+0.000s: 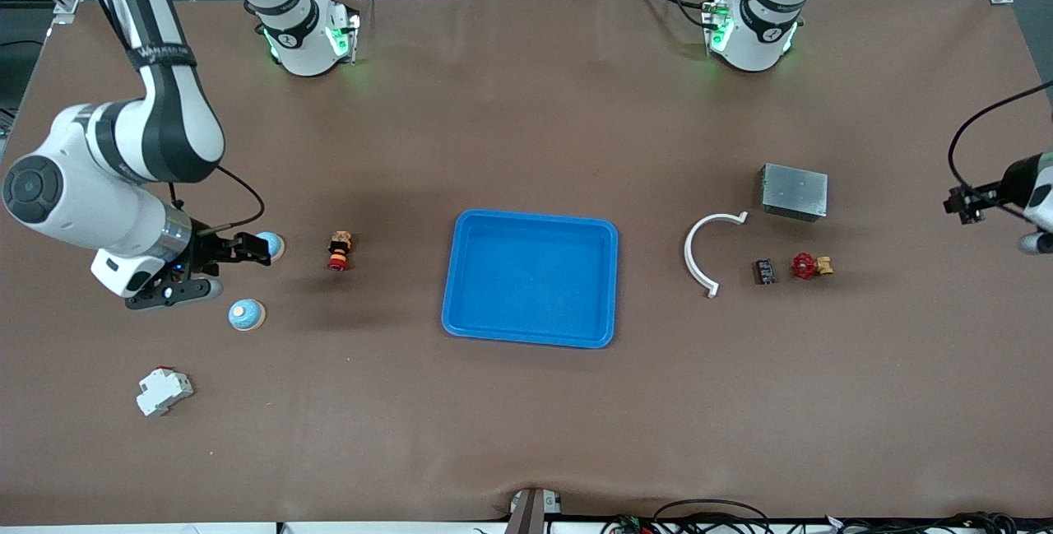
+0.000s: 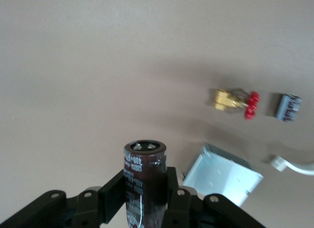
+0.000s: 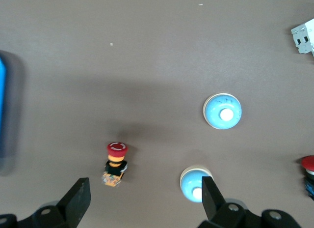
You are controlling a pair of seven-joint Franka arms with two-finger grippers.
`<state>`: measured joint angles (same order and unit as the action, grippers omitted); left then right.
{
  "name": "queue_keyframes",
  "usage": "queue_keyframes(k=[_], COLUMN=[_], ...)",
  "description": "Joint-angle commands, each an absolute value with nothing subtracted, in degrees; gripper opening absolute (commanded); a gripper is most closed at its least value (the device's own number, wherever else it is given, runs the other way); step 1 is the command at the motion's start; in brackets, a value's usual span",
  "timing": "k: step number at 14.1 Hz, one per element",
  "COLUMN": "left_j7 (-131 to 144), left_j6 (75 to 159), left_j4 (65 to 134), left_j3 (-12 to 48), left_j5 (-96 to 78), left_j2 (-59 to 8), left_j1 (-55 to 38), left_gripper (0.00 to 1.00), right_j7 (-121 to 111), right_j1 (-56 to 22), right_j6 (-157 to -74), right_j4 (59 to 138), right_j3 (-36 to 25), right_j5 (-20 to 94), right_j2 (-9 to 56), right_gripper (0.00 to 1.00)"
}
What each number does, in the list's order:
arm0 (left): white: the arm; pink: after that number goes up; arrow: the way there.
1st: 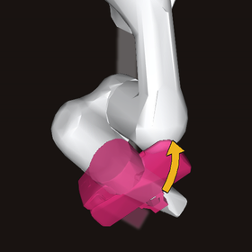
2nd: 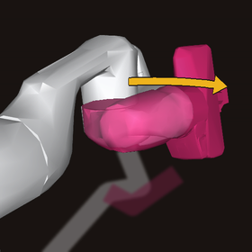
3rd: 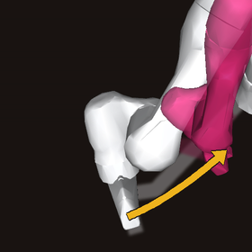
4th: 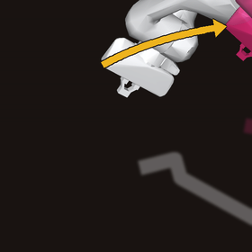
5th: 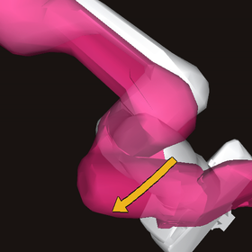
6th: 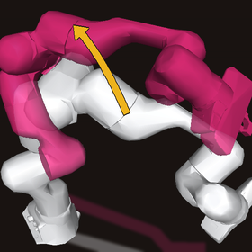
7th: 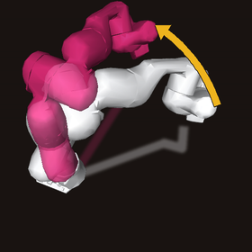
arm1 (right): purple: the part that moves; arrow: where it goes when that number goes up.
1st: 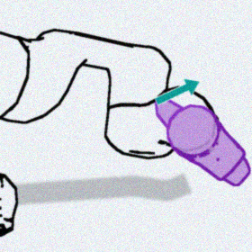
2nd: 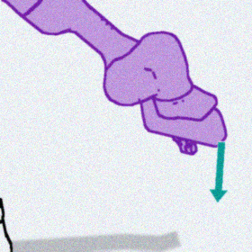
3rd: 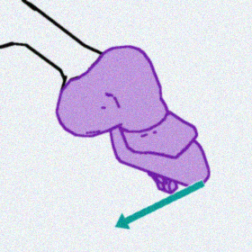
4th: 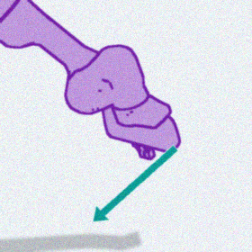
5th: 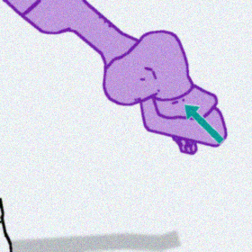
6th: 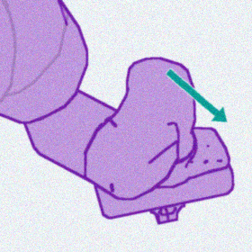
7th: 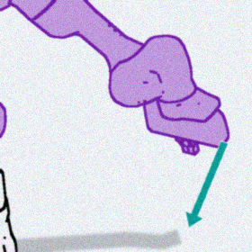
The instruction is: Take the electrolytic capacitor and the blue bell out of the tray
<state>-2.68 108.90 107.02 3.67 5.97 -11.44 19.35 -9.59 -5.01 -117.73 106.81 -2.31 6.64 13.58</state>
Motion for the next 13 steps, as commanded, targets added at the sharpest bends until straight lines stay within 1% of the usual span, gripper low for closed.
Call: queue_keyframes(k=[1,3,5,7,9,10,11,13], left_j7=[-3.9,-4.2,-10.6,-11.2,-11.1,-11.0,-11.0,-10.9], left_j6=[113.5,115.6,115.9,116.6,120.9,122.9,124.9,127.2], left_j4=[106.3,106.2,104.3,104.2,105.1,106.1,106.6,107.0], left_j3=[4.0,4.1,4.1,4.2,4.2,4.2,4.2,4.2], left_j5=[8.1,11.5,13.1,13.2,13.1,13.1,13.1,13.0], left_j2=[-16.7,-19.1,-22.9,-24.3,-26.1,-26.2,-26.4,-27.1], left_j1=[19.3,19.5,19.5,19.3,19.1,19.1,19.2,19.2], left_gripper=[0.00,0.00,0.00,0.00,0.00,0.00,0.00,0.00], right_j7=[-8.4,-6.3,-3.6,-1.5,1.6,1.4,1.1,1.3], right_j1=[-4.7,-4.9,-6.8,-7.3,-7.9,-8.1,-8.2,-8.1], right_j6=[-116.8,-116.1,-115.3,-115.3,-114.6,-113.2,-110.8,-103.7], right_j4=[107.1,107.1,107.1,107.1,107.1,106.3,103.6,97.9], right_j3=[-2.5,-2.5,-2.5,-2.4,-2.4,-2.3,-2.3,-2.3], right_j5=[6.5,6.5,6.4,6.3,6.3,6.3,5.9,2.9], right_j2=[11.2,9.9,8.2,6.3,4.5,4.1,4.2,4.6], right_gripper=[1.00,1.00,1.00,1.00,1.00,1.00,1.00,1.00])
